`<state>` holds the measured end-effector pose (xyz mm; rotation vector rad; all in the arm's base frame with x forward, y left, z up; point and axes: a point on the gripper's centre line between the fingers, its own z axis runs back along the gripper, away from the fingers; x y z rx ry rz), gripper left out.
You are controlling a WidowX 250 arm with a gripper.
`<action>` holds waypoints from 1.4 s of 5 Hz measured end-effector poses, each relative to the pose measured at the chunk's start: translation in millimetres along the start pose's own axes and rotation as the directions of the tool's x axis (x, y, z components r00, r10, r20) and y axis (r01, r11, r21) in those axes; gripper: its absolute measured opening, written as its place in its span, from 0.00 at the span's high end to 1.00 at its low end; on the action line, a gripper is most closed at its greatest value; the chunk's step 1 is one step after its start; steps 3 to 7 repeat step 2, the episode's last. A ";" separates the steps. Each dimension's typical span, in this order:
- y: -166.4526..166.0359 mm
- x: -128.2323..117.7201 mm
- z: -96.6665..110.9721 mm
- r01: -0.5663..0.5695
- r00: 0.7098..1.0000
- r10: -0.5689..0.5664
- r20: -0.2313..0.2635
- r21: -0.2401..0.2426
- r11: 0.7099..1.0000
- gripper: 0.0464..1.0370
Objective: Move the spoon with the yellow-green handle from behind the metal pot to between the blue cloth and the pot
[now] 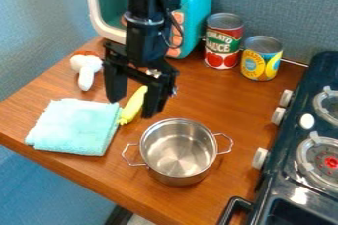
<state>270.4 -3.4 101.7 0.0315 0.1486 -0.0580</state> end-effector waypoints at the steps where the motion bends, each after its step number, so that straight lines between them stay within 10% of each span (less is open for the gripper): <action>1: -8.5 -14.1 3.7 0.043 0.997 -0.041 0.062 -0.035 0.998 0.03; 7: -9.2 -11.6 -2.2 0.109 0.989 -0.102 0.110 -0.054 0.993 0.03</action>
